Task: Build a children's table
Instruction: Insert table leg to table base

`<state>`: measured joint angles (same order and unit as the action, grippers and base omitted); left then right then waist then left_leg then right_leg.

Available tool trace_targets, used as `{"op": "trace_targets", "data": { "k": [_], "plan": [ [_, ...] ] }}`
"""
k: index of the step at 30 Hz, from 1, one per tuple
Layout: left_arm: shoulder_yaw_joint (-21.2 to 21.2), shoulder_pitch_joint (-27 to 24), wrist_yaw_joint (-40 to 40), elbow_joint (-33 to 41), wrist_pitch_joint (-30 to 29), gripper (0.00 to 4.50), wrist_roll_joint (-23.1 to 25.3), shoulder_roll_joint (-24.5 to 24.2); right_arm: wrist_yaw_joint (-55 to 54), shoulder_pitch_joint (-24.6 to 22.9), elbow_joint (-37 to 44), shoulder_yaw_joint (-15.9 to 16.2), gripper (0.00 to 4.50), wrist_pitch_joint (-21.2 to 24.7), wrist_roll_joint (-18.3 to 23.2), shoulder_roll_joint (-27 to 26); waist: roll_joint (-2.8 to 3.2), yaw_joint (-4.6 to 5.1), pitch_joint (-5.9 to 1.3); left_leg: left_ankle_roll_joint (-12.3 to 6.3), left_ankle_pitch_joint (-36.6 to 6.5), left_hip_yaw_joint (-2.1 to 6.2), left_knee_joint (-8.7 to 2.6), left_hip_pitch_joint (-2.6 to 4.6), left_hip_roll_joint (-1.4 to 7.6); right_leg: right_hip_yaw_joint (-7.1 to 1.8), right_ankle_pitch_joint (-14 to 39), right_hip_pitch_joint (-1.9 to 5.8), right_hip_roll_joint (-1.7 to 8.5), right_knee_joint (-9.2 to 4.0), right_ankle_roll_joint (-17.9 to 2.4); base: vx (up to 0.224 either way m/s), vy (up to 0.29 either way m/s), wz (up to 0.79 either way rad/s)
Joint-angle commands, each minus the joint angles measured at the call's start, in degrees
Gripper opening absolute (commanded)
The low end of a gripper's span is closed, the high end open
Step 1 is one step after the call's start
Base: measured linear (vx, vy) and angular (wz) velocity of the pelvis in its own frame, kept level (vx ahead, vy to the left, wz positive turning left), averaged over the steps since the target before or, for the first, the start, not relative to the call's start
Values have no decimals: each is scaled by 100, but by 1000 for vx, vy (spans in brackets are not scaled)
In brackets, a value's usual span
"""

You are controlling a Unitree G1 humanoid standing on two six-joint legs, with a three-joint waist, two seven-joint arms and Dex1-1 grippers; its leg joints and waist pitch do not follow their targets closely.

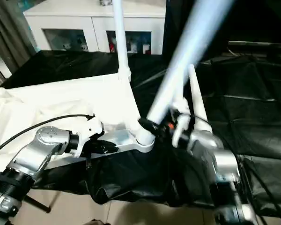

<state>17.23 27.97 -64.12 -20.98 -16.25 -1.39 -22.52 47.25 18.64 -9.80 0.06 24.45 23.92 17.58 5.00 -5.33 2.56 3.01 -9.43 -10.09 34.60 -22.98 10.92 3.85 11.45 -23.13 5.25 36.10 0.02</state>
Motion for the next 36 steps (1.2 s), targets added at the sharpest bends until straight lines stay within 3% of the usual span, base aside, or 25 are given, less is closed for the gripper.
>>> {"op": "trace_targets", "data": {
  "k": [1, 4, 7, 8, 10, 12, 15, 16, 17, 18, 20, 24, 25, 27, 28, 30, 31, 33, 35, 36],
  "plan": [
    [-199, 218, 269, -17, 24, 0, 5, -83, -23, -184, 125, 238, 189, 127, -253, 127, -20, -29, -400, -76, -1427, 88, -420, 135, 169, -209, 717, 307, 294, -453, -1263, 0, 0, 0],
    [-187, 231, 280, -39, 45, 0, 15, -66, -97, -199, 329, 341, 189, 211, -333, 181, 11, -24, -393, -75, -1456, 88, -424, 137, 171, -212, 956, 284, 295, -475, -1204, 0, 0, 0],
    [-161, 240, 294, -49, 63, 0, 29, -44, -130, -117, 425, 490, 189, 223, -476, 222, 3, -21, -394, -56, -1446, 95, -431, 133, 177, -215, 973, 279, 290, -473, -1168, 0, 0, 0],
    [-146, 240, 301, -58, 84, 0, 42, -36, -108, -27, 417, 582, 189, 237, -524, 228, -50, -8, -393, -74, -1406, 89, -430, 124, 174, -215, 923, 281, 281, -471, -1173, 0, 0, 0],
    [-141, 239, 304, -63, 95, 0, 48, -33, -90, 15, 410, 624, 189, 249, -535, 229, -14, -8, -392, -86, -1394, 90, -427, 123, 172, -215, 947, 274, 289, -465, -1178, 0, 0, 0],
    [-131, 221, 316, -50, 107, 0, 57, -32, -6, 97, 371, 756, 189, 271, -595, 286, -105, 0, -385, -115, -1375, 80, -431, 124, 176, -221, 1049, 276, 290, -480, -1162, 0, 0, 0],
    [-126, 172, 323, -18, 120, 0, 67, -52, 200, 206, 216, 966, 189, 241, -747, 392, -93, -10, -386, -144, -1283, 78, -422, 121, 177, -226, 1097, 268, 299, -475, -1134, 0, 0, 0],
    [-102, 153, 304, -4, 135, 0, 91, -76, 340, 267, 119, 1074, 189, 223, -809, 449, -173, 5, -381, -165, -1277, 66, -418, 110, 172, -224, 1123, 272, 291, -484, -1125, 0, 0, 0],
    [-86, 143, 292, 5, 143, 0, 106, -91, 421, 301, 65, 1135, 189, 215, -842, 481, -120, -12, -380, -175, -1298, 72, -417, 124, 177, -226, 1215, 258, 310, -483, -1125, 0, 0, 0],
    [-65, 134, 280, 15, 159, 0, 129, -109, 550, 358, -28, 1208, 189, 213, -863, 513, -118, -10, -374, -173, -1295, 71, -417, 119, 181, -231, 1234, 256, 310, -490, -1106, 0, 0, 0],
    [-43, 129, 261, 41, 166, 0, 149, -133, 808, 451, -170, 1351, 189, 169, -922, 587, -186, 2, -361, -173, -1317, 74, -429, 113, 184, -230, 1211, 254, 298, -474, -1109, 0, 0, 0],
    [13, 157, 148, 43, 283, 0, 172, -197, 1341, 566, -383, 1534, 189, 20, -912, 716, -192, 2, -359, -172, -1385, 72, -434, 137, 199, -237, 1179, 235, 299, -487, -1122, 0, 0, 0],
    [21, 161, 117, 44, 311, 0, 170, -209, 1406, 579, -406, 1552, 189, 7, -906, 731, -253, 1, -331, -213, -1383, 71, -440, 127, 195, -240, 1154, 238, 296, -481, -1132, 0, 0, 0],
    [38, 165, 52, 47, 366, 0, 164, -233, 1518, 603, -444, 1582, 189, -11, -898, 756, -238, 1, -330, -214, -1388, 67, -445, 134, 201, -245, 1129, 231, 300, -485, -1137, 0, 0, 0],
    [54, 171, -67, 64, 463, 0, 130, -260, 1664, 662, -570, 1627, 189, -109, -931, 779, -327, 24, -289, -214, -1417, 59, -465, 120, 200, -244, 1132, 225, 287, -500, -1135, 0, 0, 0],
    [74, 178, -166, 82, 519, 0, 100, -287, 1807, 722, -701, 1668, 189, -227, -973, 799, -294, 15, -290, -201, -1508, 66, -468, 128, 196, -244, 1309, 229, 304, -500, -1124, 0, 0, 0],
    [95, 184, -322, 120, 613, 0, 46, -324, 2004, 773, -805, 1728, 189, -372, -1011, 835, -346, 30, -255, -183, -1613, 58, -481, 136, 207, -250, 1465, 204, 310, -533, -1107, 0, 0, 0],
    [119, 190, -455, 157, 644, 0, -1, -361, 2208, 805, -880, 1779, 189, -499, -1036, 871, -320, 16, -250, -143, -1701, 70, -492, 151, 218, -256, 1572, 199, 318, -533, -1097, 0, 0, 0],
    [184, 248, -711, 169, 731, 0, -54, -464, 2605, 827, -934, 1858, 189, -654, -1001, 948, -372, 33, -221, -167, -1667, 71, -509, 135, 224, -254, 1350, 200, 303, -518, -1149, 0, 0, 0],
    [184, 248, -711, 169, 731, 0, -54, -464, 2605, 827, -934, 1858, 189, -654, -1001, 948, -360, 25, -227, -185, -1665, 74, -505, 138, 221, -252, 1338, 210, 303, -508, -1160, 0, 0, 0]
  ]
}}
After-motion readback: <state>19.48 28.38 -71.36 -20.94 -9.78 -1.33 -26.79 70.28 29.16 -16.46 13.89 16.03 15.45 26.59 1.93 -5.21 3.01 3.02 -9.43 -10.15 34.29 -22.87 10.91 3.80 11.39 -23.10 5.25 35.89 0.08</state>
